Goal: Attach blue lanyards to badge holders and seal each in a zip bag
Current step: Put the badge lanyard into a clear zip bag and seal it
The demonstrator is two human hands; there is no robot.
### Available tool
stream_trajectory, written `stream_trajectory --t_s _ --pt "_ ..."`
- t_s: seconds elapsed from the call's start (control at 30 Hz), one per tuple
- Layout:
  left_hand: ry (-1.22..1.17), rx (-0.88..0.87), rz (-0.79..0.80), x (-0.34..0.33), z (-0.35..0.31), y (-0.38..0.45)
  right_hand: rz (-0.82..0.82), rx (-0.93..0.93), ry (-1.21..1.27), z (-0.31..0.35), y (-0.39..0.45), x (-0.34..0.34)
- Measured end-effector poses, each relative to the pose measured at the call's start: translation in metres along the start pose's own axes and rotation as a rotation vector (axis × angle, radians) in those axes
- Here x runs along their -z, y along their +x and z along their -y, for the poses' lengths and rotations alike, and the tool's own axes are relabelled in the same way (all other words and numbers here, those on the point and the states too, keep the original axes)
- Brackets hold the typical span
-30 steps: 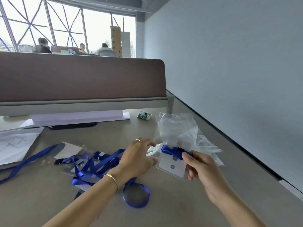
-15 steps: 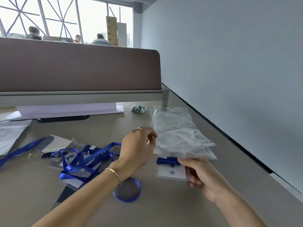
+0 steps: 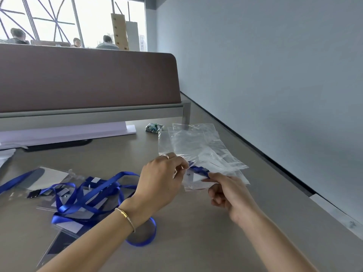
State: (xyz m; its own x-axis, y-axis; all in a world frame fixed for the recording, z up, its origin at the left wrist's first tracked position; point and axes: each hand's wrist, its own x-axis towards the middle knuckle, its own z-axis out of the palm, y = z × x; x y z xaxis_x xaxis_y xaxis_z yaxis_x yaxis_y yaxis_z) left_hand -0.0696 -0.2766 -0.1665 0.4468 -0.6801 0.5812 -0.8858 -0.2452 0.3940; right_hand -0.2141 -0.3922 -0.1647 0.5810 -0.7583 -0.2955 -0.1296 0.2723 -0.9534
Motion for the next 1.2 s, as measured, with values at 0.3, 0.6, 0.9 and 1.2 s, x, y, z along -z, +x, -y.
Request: stream_trajectory --t_s 0.3,0.6,0.9,1.2 --pt "-0.014 0.008 0.059 -0.011 0.006 -0.004 0.098 0.110 -0.304 -0.008 0.012 -0.005" --pt "0.119 0.114 0.152 -0.009 0.018 -0.008 -0.369 0.552 -0.868 -0.016 0.015 0.020" --pt "0.096 0.433 0.295 0.009 0.036 0.001 -0.412 0.521 -0.855 -0.020 0.027 0.027" --pt "-0.765 0.760 -0.023 0.020 0.017 0.014 -0.259 0.449 -0.132 -0.006 0.023 0.024"
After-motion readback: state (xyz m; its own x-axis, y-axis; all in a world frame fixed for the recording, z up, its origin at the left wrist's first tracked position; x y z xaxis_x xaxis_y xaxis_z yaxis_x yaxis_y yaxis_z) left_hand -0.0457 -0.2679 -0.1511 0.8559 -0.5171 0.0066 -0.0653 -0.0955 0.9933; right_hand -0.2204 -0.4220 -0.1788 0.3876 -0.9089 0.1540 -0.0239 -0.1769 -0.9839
